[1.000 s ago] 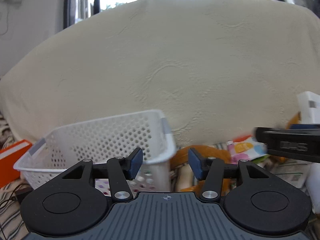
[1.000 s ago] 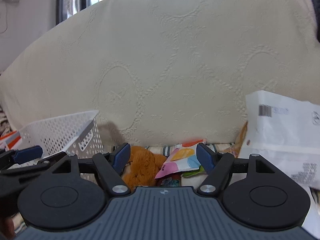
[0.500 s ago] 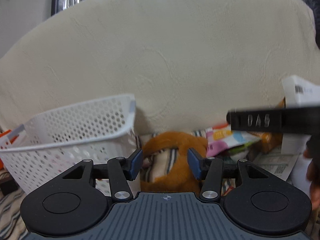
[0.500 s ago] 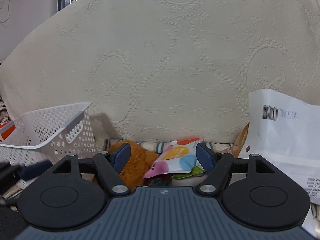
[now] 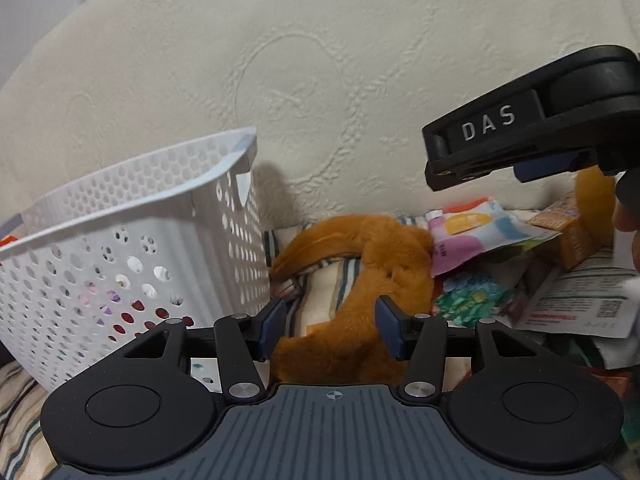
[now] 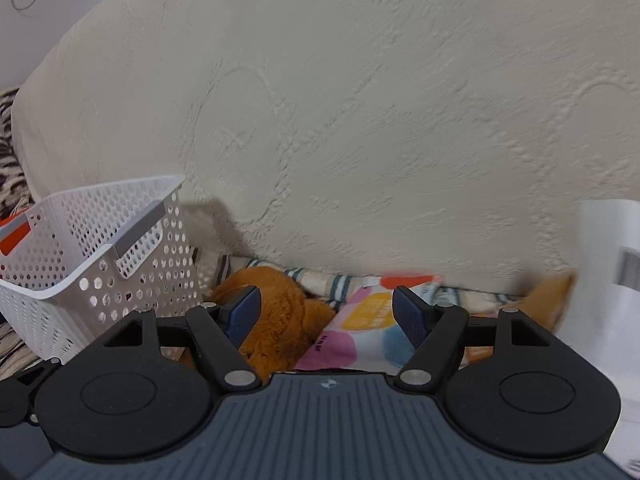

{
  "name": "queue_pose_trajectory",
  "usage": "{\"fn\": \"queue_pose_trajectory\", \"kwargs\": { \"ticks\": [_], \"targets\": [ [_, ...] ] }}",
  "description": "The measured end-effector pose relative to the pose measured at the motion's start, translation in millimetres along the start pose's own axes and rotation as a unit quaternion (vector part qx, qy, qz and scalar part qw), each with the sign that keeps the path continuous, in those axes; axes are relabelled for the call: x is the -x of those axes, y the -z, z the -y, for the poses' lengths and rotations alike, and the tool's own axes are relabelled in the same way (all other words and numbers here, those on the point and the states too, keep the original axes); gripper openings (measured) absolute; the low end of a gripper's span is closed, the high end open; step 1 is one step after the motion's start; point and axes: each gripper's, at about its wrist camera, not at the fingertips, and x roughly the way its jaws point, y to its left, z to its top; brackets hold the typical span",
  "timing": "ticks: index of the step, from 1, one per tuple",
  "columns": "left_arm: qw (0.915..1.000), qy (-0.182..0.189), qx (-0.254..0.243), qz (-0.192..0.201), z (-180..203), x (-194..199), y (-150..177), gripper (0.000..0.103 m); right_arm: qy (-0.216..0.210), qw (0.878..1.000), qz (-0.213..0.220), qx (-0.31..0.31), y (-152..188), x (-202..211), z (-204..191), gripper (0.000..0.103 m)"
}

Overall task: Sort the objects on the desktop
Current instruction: 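Move both tools back to the pile beside the brown plush toy, then lower the right gripper onto the brown plush toy and close it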

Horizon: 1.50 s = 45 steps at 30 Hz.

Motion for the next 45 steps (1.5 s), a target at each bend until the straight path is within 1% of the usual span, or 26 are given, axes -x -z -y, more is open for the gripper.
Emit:
{"fn": "queue_pose_trajectory", "kwargs": {
  "ticks": [3, 5, 7, 9, 11, 17, 23, 27, 29, 32, 34, 36, 37, 39, 42, 45],
  "targets": [
    [1.0000, -0.006, 0.005, -0.003, -2.2, -9.5, 0.6, 0.067, -0.004, 1.000, -0.018, 0.002, 0.5, -16.9, -2.8, 0.076],
    [0.9999, -0.012, 0.006, -0.004, -4.2, -13.7, 0.1, 0.068, 0.001, 1.000, -0.029, 0.009, 2.5, -27.1, -5.5, 0.077],
    [0.9999, -0.008, 0.007, -0.008, -7.9, -13.6, 0.8, 0.068, 0.004, 0.999, -0.037, 0.014, 3.8, -35.5, -7.6, 0.077],
    [0.9999, -0.011, 0.001, -0.008, -6.5, -15.1, 2.3, 0.068, 0.014, 0.999, -0.043, 0.023, 4.5, -42.1, -10.6, 0.080],
    [0.9999, -0.012, -0.001, -0.009, -5.6, -16.4, 3.4, 0.068, 0.024, 0.998, -0.046, 0.037, 5.5, -46.3, -13.5, 0.085],
    [0.9998, -0.014, 0.000, -0.013, -3.5, -22.0, 5.3, 0.069, 0.033, 0.993, -0.067, 0.087, 9.5, -56.1, -18.4, 0.085],
    [0.9999, -0.015, 0.001, -0.008, -1.8, -24.7, 3.7, 0.070, 0.031, 0.993, -0.081, 0.083, 6.9, -62.8, -16.4, 0.086],
    [1.0000, -0.005, 0.008, 0.000, -3.3, -21.7, 2.8, 0.070, 0.026, 0.993, -0.083, 0.076, 2.6, -65.9, -16.5, 0.086],
    [1.0000, -0.001, 0.006, 0.002, -2.5, -21.6, 2.0, 0.073, 0.026, 0.993, -0.083, 0.077, 0.8, -68.0, -18.4, 0.087],
    [0.9997, -0.014, -0.020, -0.003, 4.9, -28.7, 1.9, 0.077, 0.031, 0.993, -0.087, 0.079, -2.2, -73.9, -22.2, 0.088],
    [0.9995, -0.015, -0.026, -0.005, 8.0, -30.4, 1.0, 0.081, 0.036, 0.992, -0.092, 0.081, -3.5, -77.9, -24.3, 0.089],
    [0.9998, -0.012, -0.017, -0.008, 7.5, -30.4, -1.4, 0.081, 0.036, 0.991, -0.095, 0.082, -4.0, -81.8, -25.6, 0.089],
    [0.9999, -0.008, -0.004, -0.008, 5.8, -29.5, -2.9, 0.080, 0.036, 0.991, -0.096, 0.083, -4.2, -83.8, -26.1, 0.089],
    [0.9998, 0.006, 0.016, -0.004, 2.6, -26.4, -5.8, 0.080, 0.036, 0.991, -0.097, 0.085, -5.1, -86.5, -26.3, 0.090],
    [0.9999, 0.012, -0.007, 0.004, 10.7, -26.7, -10.0, 0.077, 0.032, 0.990, -0.104, 0.084, -6.7, -90.7, -25.5, 0.091],
    [0.9996, 0.020, 0.002, -0.019, 12.4, -34.6, -12.7, 0.074, 0.027, 0.989, -0.114, 0.089, -8.8, -94.7, -24.9, 0.092]
  ]
}}
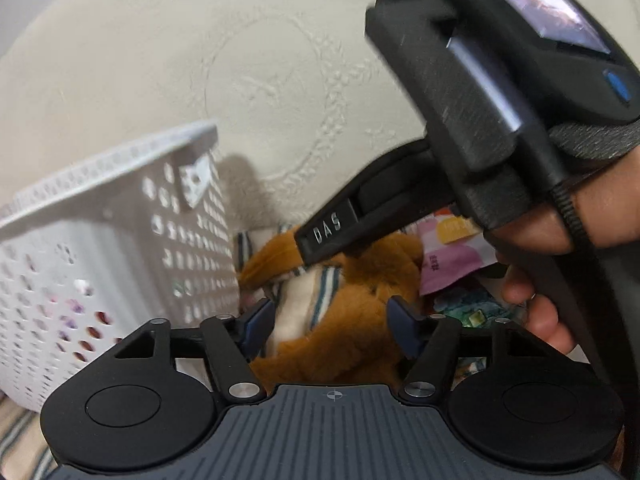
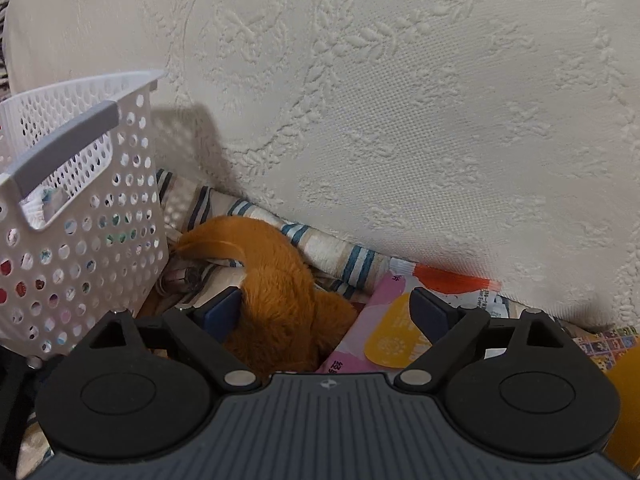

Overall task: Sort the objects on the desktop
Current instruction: 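Lower the right gripper onto the brown plush toy and close it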

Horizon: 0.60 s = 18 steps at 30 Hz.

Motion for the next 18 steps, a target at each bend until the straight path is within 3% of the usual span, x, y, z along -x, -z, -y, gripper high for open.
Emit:
{"fn": "queue_pose_trajectory", "kwargs": {
  "ticks": [3, 12, 15, 18],
  "targets": [
    [0.9997, -0.008, -0.017, -0.013, 3.7, -8.5, 3.6, 0.071, -0.003, 1.000, -0.006, 0.007, -2.3, -0.2, 0.7, 0.092],
    [0.9991, -0.016, -0.038, 0.004, 11.1, -13.7, 12.7, 0.077, -0.003, 1.000, -0.023, 0.022, -0.3, -14.7, -1.6, 0.093],
    [0.9995, 0.001, -0.032, -0.004, 11.4, -18.6, 15.0, 0.086, -0.004, 0.999, -0.025, 0.029, 2.1, -22.7, -3.8, 0.094],
    [0.9993, 0.012, -0.025, -0.023, 10.2, -29.2, 18.7, 0.085, -0.004, 0.999, -0.025, 0.036, 2.8, -26.3, -5.6, 0.095]
  ]
}}
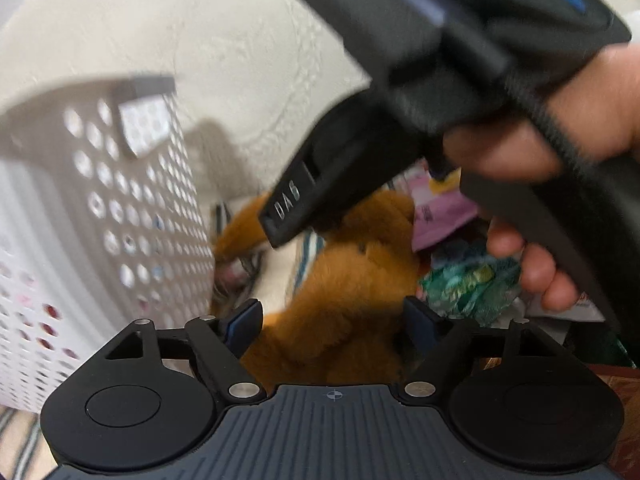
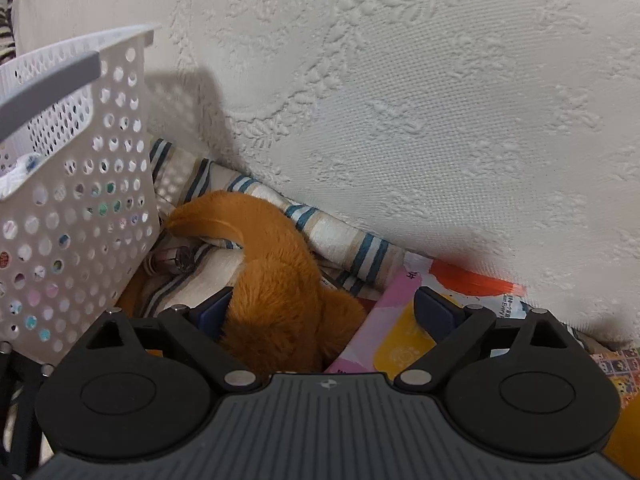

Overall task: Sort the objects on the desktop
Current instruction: 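Lower the right gripper onto the brown plush toy and close it, then lift the brown plush toy up with the right gripper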

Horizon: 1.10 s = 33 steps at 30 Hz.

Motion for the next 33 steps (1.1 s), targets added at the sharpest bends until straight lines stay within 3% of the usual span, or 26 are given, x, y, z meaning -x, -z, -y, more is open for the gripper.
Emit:
{"fn": "queue_pose_trajectory", "kwargs": {
  "ticks": [12, 15, 17, 20, 26, 33],
  "targets": [
    [0.9997, 0.022, 0.002, -0.007, -8.2, -10.2, -6.0, 0.075, 0.016, 0.999, 0.003, 0.032, 0.7, -18.3, -9.6, 0.095],
    [0.9997, 0.025, 0.003, -0.007, -9.3, -7.9, -4.1, 0.072, 0.013, 0.999, 0.005, 0.038, 1.4, -22.1, -11.9, 0.087],
    [0.9997, 0.023, -0.001, -0.009, -15.3, -7.2, -3.2, 0.069, -0.020, 0.999, -0.007, 0.032, 0.1, -23.8, -12.6, 0.065],
    [0.9997, 0.018, -0.017, -0.004, -11.3, -5.5, -3.5, 0.064, -0.014, 0.999, -0.007, 0.033, 0.1, -23.0, -18.3, 0.057],
    [0.9993, 0.019, -0.030, 0.006, -11.7, 2.6, -1.5, 0.059, -0.048, 0.999, 0.002, 0.009, 2.1, -16.9, -11.9, 0.046],
    [0.9987, 0.024, -0.039, 0.022, -13.0, 18.2, 0.1, 0.052, -0.067, 0.997, 0.026, -0.005, 4.8, -0.8, -9.5, 0.045]
  ]
}}
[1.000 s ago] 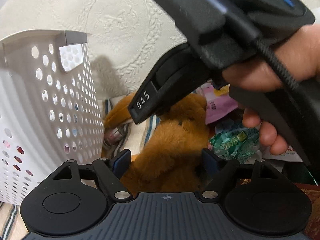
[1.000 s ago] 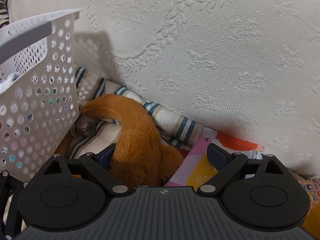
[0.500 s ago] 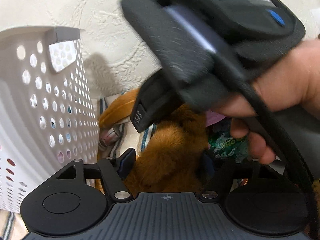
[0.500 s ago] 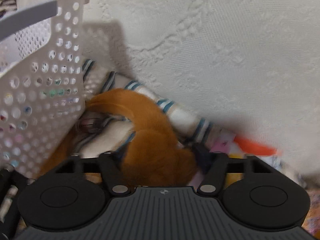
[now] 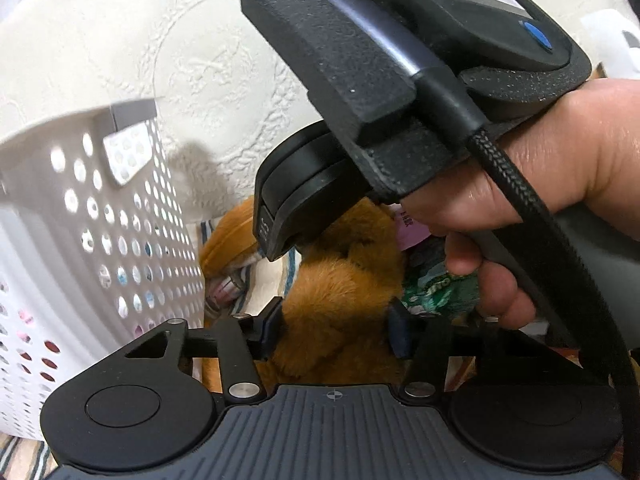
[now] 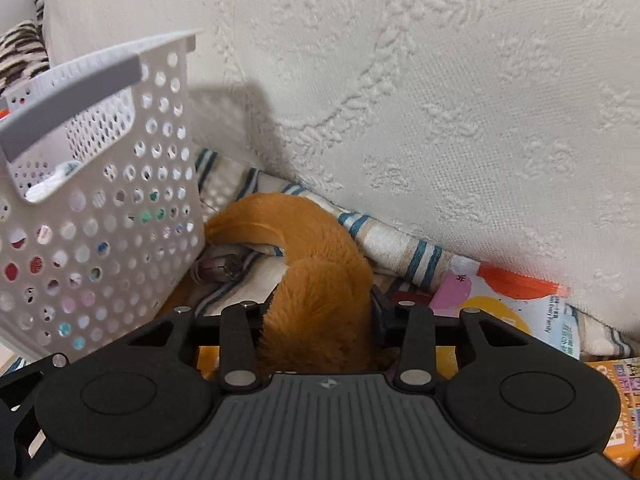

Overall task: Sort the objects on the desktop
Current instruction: 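Lift the brown plush toy up with the right gripper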

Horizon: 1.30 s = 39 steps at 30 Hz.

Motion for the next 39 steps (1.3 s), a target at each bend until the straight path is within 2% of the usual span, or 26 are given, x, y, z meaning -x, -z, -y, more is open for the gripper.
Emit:
{"fn": "queue_pose_trajectory", "kwargs": {
  "ticks": [7, 20, 26, 39],
  "targets": [
    [0.9996, 0.024, 0.000, 0.017, 6.4, 23.2, -4.2, 0.051, 0.005, 1.000, 0.010, -0.007, 2.9, 24.7, 6.8, 0.045],
    [0.9957, 0.057, -0.047, 0.056, 42.9, 79.7, -15.0, 0.049, 0.024, 0.997, 0.034, -0.068, 22.6, 87.6, 41.2, 0.044],
    [0.9932, 0.071, -0.069, 0.062, 40.1, 111.8, -8.4, 0.047, 0.004, 0.995, 0.056, -0.078, 38.8, 111.8, 39.6, 0.044],
    [0.9900, 0.065, -0.103, 0.070, 26.0, 156.1, 9.2, 0.046, -0.024, 0.992, 0.096, -0.082, 52.2, 140.8, 17.7, 0.044]
  ]
}}
